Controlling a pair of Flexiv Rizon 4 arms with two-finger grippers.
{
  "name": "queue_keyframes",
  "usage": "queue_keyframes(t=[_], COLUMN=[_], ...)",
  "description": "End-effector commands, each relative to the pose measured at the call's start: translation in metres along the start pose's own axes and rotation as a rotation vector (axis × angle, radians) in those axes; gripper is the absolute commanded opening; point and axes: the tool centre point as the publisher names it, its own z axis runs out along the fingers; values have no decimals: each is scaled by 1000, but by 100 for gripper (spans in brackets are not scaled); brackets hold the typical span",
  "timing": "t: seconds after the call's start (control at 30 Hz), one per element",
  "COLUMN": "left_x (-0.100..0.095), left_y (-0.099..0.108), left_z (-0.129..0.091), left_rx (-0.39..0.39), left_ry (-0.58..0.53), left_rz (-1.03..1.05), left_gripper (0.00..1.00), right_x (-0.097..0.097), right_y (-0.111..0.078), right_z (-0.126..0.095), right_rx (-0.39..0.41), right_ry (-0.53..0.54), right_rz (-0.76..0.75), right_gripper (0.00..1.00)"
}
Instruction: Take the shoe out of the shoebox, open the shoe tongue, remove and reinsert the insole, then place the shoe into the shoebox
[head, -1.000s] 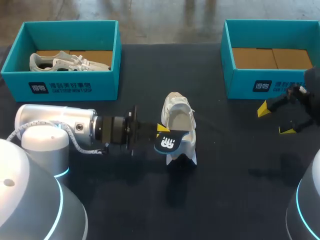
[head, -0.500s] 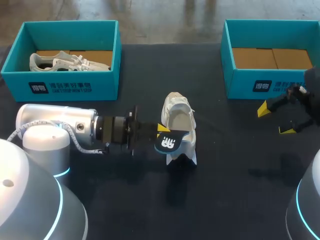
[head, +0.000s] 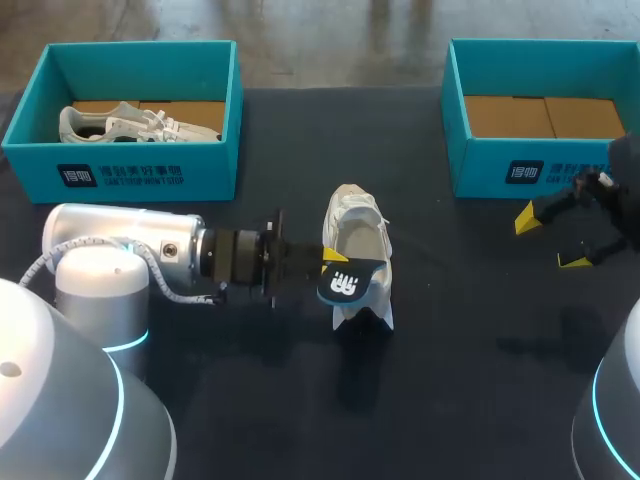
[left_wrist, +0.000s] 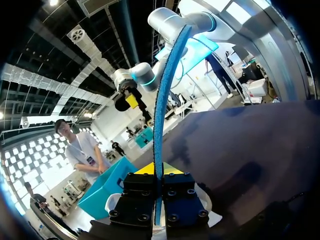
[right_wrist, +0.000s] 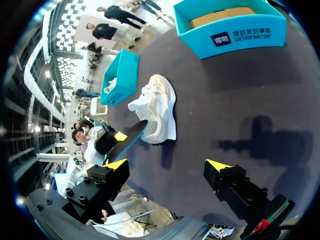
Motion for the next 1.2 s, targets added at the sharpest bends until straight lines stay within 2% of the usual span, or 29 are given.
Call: queue_keyframes(t=[0.03,1.2], left_x=[-1,4], left_y=[4,22], left_z=[6,10], left_rx=[0,17], left_ry=[5,-7], left_rz=[-2,-32], left_gripper=[0,0], right_x=[0,0], right_y=[-1,-1], right_z=[1,1], right_rx=[-2,-2], right_ry=[-3,-3], right_rz=[1,1], right_gripper=[100,100])
